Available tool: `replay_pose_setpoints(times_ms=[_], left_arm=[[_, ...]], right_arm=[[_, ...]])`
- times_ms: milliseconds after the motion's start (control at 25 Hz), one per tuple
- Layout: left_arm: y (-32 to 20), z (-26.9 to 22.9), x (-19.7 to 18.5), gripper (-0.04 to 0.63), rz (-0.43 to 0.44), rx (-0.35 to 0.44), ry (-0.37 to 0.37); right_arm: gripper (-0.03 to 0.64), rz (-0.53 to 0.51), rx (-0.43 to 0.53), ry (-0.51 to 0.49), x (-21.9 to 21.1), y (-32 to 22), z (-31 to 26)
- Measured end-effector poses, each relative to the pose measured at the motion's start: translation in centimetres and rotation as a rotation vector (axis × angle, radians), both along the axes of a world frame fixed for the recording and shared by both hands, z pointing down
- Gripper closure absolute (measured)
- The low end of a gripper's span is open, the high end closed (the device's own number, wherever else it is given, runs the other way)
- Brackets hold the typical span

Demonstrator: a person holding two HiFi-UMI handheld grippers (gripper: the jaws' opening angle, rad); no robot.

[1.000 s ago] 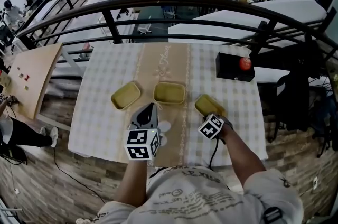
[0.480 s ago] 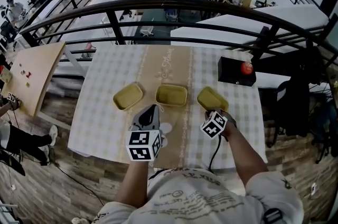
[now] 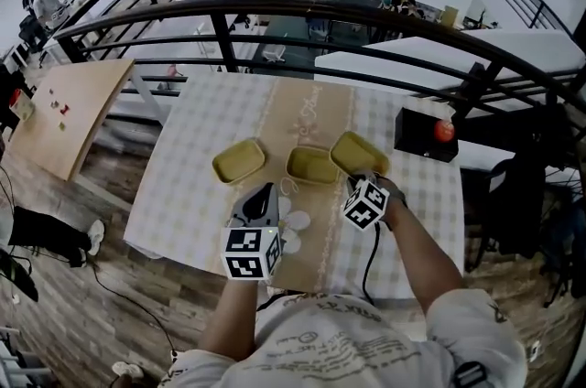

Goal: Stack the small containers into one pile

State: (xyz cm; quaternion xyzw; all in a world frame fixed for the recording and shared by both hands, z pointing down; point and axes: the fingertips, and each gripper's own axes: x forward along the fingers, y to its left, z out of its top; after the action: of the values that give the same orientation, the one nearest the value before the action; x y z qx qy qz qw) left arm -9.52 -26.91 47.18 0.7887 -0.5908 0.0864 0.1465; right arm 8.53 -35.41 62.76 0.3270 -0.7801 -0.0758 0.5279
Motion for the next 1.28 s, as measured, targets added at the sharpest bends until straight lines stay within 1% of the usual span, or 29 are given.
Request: replay_pose_setpoints(times_ms=[240,360,600,880,1280], left_arm=[[1.0,0.1,-2.6,0.589,-0.053,-0.005,0.000],[1.7,0.3,-3.9,0.589,-0.090,-0.010,0.000],[2.5,1.0,-5.3,0.589,-0.130,-0.025,0.000],[3.1,1.7,-7.1,0.589,-0.182,-0.043,0.001],[3.1,2.0,-7.2,0.589,-0.200,-0.056,-0.005]], right_arm=[[0.598,-0.115,0.020,0.026,-4.5,-0.9,-0.7],[0.598,-0.163,0.006,0.038,-6.6,-1.2,0.0],[0.598,-0.211,-0.045,0.050,-9.2,-1.6,2.4],[0.598,-0.273,-0.083,0.093,-10.2,-1.4,4.2],[0.598,-0.318,-0.134,0.114,-10.5,-0.8,5.4]])
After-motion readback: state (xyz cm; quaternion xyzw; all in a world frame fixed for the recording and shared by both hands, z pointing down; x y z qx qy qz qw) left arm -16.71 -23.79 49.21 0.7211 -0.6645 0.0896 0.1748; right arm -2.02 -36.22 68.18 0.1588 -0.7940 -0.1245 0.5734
